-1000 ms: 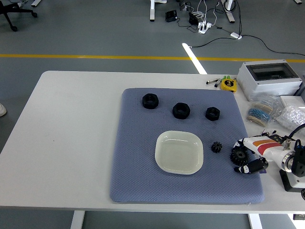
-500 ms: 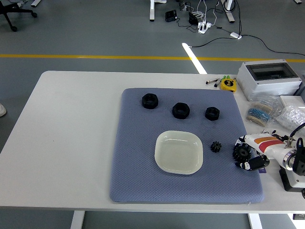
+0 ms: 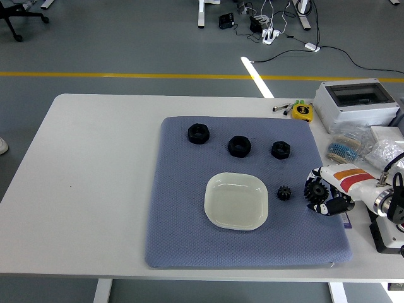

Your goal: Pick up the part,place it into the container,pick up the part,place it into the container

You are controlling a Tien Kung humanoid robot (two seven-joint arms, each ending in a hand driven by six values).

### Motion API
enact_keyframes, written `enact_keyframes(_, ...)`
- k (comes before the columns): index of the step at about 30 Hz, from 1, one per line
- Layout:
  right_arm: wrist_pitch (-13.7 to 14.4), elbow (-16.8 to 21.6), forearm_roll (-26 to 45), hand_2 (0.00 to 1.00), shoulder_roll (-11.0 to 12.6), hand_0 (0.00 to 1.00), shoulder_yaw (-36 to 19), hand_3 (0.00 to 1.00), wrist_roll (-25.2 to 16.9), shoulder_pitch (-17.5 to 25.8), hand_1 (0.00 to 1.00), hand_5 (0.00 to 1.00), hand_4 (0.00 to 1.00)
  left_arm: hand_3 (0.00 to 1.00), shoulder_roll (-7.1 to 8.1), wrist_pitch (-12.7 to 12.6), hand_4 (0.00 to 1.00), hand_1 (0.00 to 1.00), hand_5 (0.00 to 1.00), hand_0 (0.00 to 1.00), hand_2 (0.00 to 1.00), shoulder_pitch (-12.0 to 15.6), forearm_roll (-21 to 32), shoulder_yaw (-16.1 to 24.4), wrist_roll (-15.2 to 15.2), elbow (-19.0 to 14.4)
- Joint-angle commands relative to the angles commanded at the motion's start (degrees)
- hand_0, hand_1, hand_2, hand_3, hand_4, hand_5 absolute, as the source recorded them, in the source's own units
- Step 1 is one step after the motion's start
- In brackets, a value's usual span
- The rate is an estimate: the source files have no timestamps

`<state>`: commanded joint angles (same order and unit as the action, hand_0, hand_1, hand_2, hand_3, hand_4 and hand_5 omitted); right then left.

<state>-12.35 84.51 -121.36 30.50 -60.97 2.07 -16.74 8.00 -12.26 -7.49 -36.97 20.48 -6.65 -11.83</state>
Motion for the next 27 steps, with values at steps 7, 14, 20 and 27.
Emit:
enact_keyframes(7,-3.03,0.75,-0.04,0.358,0.93,0.169,-0.71,0.462,1.30,-0.78,0.261,0.053,0.791,0.581,0.10,-0.03,0.677,0.640,0.636,0.709,0.668,-0.01,0.00,0.08,0.00,0.04)
enact_keyframes(14,-5.08,1.49,0.40,0.360,2.27,0.165,-0.69,0.466,1.91,-1.66,0.262,0.051,0.789,0.581,0.08,-0.01,0.677,0.641,0.636,0.708,0.670,-0.03,0.09,0.03,0.01,0.04)
enact_keyframes(20,-6.53,2.21,1.27,0.363,4.29,0.166,-0.24,0.469,2.27,-2.81,0.264,0.051,0.790,0.581,0.07,0.02,0.677,0.640,0.636,0.708,0.669,-0.06,0.05,0.05,-0.01,0.04)
enact_keyframes(27,-6.91,2.88,2.00,0.364,5.46,0.165,-0.03,0.470,2.37,-3.47,0.266,0.052,0.788,0.581,0.09,0.01,0.677,0.639,0.635,0.709,0.668,-0.09,-0.04,0.10,-0.03,0.06)
